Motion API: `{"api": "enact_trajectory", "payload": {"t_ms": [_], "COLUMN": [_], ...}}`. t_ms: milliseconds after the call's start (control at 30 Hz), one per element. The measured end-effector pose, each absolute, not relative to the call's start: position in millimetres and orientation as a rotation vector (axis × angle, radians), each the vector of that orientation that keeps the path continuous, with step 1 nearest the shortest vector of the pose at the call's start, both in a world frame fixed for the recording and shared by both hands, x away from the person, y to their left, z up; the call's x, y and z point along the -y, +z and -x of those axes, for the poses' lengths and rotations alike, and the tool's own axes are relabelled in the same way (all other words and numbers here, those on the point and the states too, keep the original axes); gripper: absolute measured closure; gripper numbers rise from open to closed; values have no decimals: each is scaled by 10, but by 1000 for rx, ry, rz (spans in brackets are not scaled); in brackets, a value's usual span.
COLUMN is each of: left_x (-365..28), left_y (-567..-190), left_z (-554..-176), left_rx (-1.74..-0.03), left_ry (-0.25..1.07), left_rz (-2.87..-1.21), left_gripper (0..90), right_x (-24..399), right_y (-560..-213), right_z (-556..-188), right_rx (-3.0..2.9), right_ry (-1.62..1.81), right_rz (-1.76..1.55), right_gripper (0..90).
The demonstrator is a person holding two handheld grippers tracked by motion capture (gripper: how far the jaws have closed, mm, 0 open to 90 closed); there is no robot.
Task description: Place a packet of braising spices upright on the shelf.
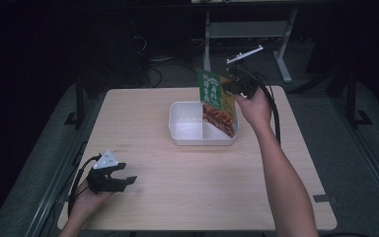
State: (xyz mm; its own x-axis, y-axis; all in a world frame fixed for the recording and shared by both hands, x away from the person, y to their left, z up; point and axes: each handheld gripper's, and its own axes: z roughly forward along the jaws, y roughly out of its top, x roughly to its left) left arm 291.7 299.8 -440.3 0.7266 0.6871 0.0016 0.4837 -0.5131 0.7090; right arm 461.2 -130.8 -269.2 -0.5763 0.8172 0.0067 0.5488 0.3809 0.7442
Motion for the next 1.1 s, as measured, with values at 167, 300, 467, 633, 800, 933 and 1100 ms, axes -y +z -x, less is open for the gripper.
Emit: {"api": "enact_trajectory", "payload": {"t_ms": [167, 300, 467, 633, 800, 933, 1100], "left_x": [-2997, -2993, -2995, -2989, -2986, -2981, -2975], "left_y": [-4402, -4401, -4400, -4402, -4404, -4405, -4410], "left_z": [-2916, -2914, -2915, -2914, -2916, -2916, -2916], "left_rx": [-881, -881, -879, -882, -877, -876, -878], "left_ry": [368, 369, 370, 368, 366, 366, 363], "left_rz": [-2216, -2217, -2218, -2215, -2221, -2222, -2221], "left_gripper": [319, 319, 319, 319, 319, 319, 318], "right_x": [1331, 1342, 1338, 1379, 1444, 1489, 1529], "right_y": [-2699, -2708, -2744, -2765, -2798, -2817, -2842], "right_z": [-4608, -4600, -4591, -4576, -4555, -4544, -4536], "right_rx": [-2294, -2303, -2326, -2329, -2335, -2342, -2347], "right_ry": [1014, 999, 964, 979, 970, 957, 946], "right_rz": [-1207, -1216, -1229, -1249, -1272, -1285, -1303], "right_gripper": [892, 891, 888, 885, 881, 879, 875]}}
